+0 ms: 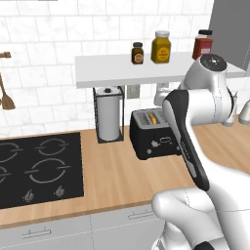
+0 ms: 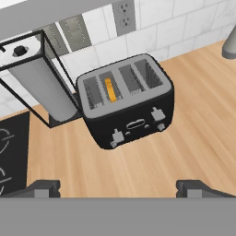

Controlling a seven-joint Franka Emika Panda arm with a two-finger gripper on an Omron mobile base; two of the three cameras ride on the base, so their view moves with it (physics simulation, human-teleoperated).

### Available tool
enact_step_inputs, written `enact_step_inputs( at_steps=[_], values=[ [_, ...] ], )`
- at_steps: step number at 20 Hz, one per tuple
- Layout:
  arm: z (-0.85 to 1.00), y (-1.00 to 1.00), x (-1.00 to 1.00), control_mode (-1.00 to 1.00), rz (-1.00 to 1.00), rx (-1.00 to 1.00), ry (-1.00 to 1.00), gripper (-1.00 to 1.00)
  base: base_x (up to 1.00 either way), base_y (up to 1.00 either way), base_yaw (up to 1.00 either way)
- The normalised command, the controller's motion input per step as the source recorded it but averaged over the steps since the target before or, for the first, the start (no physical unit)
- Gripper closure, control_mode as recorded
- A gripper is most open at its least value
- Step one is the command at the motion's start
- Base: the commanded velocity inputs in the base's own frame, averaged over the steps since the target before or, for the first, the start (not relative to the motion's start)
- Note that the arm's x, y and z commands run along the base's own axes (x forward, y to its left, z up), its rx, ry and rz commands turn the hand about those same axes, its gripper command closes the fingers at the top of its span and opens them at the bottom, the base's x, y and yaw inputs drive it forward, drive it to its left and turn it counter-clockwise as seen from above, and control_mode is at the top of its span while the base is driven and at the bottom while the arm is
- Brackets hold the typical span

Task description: Start the toaster. Once the lever pops up, take the bread to the plate on the dining counter.

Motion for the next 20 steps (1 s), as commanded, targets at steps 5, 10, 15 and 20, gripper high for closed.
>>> enact_step_inputs(
  at_steps=[5, 10, 15, 20],
  values=[
    [0.0, 0.0, 0.0, -1.0, 0.0, 0.0, 0.0, -1.0, 0.0, 0.0, 0.0],
    [0.0, 0.0, 0.0, -1.0, 0.0, 0.0, 0.0, -1.0, 0.0, 0.0, 0.0],
    [0.0, 0.0, 0.0, -1.0, 0.0, 0.0, 0.0, -1.0, 0.0, 0.0, 0.0],
    [0.0, 0.0, 0.0, -1.0, 0.0, 0.0, 0.0, -1.0, 0.0, 0.0, 0.0]
  ],
)
